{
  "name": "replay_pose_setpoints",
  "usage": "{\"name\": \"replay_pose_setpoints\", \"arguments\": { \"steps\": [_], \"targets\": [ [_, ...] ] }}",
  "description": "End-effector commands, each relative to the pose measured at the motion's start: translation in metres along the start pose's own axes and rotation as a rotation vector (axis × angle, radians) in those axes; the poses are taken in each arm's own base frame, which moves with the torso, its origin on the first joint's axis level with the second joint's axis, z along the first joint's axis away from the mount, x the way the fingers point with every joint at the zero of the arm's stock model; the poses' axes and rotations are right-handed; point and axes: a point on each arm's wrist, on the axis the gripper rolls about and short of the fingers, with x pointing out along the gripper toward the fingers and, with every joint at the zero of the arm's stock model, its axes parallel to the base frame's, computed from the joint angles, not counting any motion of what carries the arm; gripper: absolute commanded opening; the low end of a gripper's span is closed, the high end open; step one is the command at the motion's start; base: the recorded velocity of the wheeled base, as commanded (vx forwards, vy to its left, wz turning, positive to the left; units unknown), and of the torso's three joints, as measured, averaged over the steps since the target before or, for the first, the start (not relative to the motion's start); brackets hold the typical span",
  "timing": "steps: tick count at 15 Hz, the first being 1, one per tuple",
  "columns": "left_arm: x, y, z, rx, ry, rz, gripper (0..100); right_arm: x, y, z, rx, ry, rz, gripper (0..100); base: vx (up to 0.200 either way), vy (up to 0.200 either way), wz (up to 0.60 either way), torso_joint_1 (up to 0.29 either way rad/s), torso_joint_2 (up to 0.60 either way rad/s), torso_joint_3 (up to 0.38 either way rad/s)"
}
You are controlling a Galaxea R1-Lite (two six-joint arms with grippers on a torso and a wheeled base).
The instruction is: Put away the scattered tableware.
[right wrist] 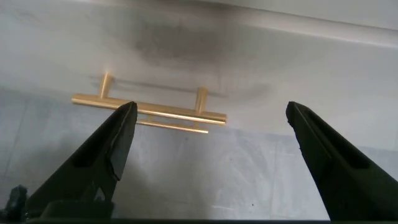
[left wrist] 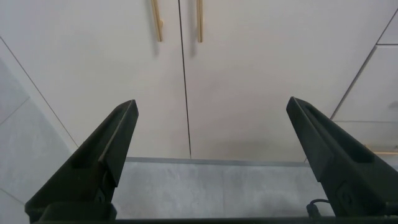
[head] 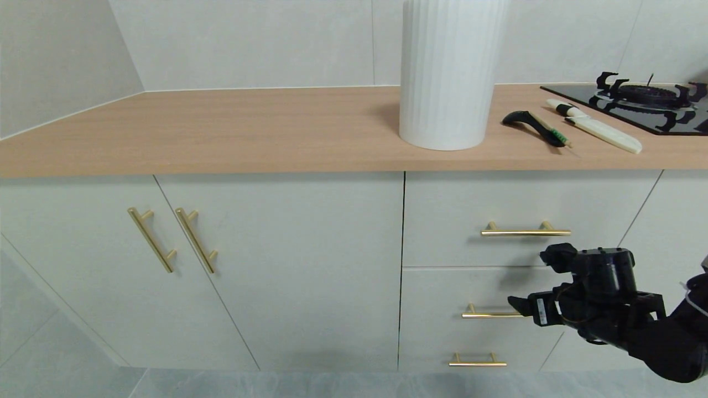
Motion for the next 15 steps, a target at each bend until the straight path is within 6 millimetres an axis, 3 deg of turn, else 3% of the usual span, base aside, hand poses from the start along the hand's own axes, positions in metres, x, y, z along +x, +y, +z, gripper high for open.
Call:
{"name": "replay_pose_setpoints", "arguments": {
  "steps": [1, 6, 15],
  "targets": [
    [0.0, 0.0, 0.0, 0.0, 0.001, 0.0, 100, 0.013, 0.006, -0.011, -0.01, 0.041, 0.01, 100, 0.0, 0.0, 0.0, 0.0, 0.0, 0.0],
    [0.0, 0.0, 0.0, 0.0, 0.001, 0.0, 100, 0.034, 0.028, -0.026, -0.01, 0.014, 0.002, 100, 0.0, 0.0, 0.0, 0.0, 0.0, 0.0],
    [0.0, 0.0, 0.0, 0.0, 0.001, 0.001, 100, 0.06, 0.034, -0.033, 0.039, -0.028, -0.061, 100, 0.0, 0.0, 0.0, 0.0, 0.0, 0.0]
  ]
}}
